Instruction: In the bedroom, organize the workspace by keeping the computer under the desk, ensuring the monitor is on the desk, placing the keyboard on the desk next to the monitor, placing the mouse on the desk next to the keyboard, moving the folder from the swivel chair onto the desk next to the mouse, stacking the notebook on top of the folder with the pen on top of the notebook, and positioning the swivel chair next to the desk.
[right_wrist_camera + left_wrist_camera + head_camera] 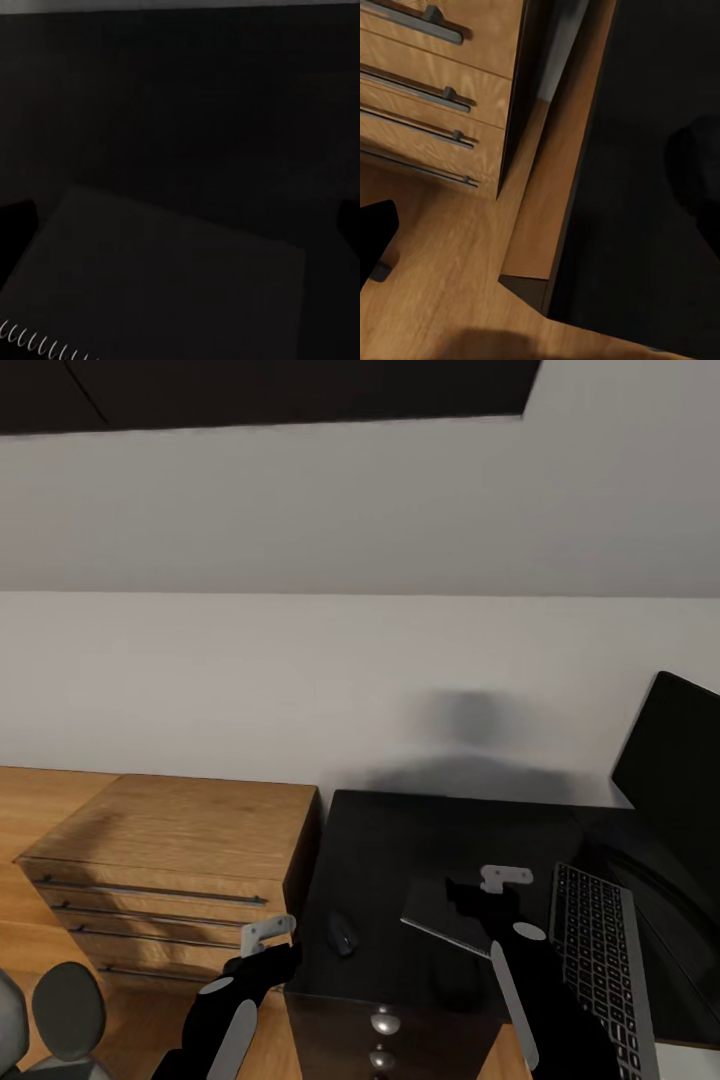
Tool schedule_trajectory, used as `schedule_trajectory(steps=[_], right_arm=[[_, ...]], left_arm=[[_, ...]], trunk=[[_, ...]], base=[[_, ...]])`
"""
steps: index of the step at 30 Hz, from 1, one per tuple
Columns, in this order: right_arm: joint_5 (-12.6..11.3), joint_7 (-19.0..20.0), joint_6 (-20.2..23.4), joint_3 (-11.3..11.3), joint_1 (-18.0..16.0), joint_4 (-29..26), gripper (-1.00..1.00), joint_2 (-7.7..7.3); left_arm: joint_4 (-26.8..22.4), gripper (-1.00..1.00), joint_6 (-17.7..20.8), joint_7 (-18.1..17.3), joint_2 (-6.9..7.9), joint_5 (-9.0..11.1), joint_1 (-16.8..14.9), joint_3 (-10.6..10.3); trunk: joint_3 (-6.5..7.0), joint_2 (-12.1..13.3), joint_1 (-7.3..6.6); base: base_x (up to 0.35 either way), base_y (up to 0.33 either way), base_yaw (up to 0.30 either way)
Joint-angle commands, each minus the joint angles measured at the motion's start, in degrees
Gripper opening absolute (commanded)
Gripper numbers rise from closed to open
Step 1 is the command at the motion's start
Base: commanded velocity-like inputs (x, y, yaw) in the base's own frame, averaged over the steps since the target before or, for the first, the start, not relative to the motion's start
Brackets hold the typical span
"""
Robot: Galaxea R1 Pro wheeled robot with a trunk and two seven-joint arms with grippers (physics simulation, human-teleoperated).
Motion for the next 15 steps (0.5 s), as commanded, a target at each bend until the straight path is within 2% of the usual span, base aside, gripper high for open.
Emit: schedule_trajectory(steps=[1,4,9,15], right_arm=[[0.19,-0.04,0.3,-0.04,-0.04,-0.07,1.0,0.04],[0.19,-0.04,0.24,-0.04,-0.04,-0.05,1.0,0.04],[0.12,-0.01,0.09,-0.06,-0.04,0.78,1.0,0.04],[0.17,-0.12,-2.35,-0.15,-0.04,4.98,1.0,0.04]], left_arm=[[-0.06,1.0,0.13,0.57,0.01,0.59,-0.04,-0.07],[-0.03,1.0,0.13,0.6,0.01,0.57,-0.04,-0.04],[-0.05,1.0,0.15,0.48,0.06,0.59,-0.04,0.01],[-0.08,1.0,0.16,0.4,0.02,0.61,-0.04,0.02]], trunk=[[-0.07,-0.04,0.01],[-0.07,-0.04,0.01],[-0.07,-0.04,0.01],[-0.07,-0.04,0.01]], base=[[0.013,0.0,0.0],[0.073,0.0,0.0],[0.224,0.0,0.0],[0.094,0.0,0.0]])
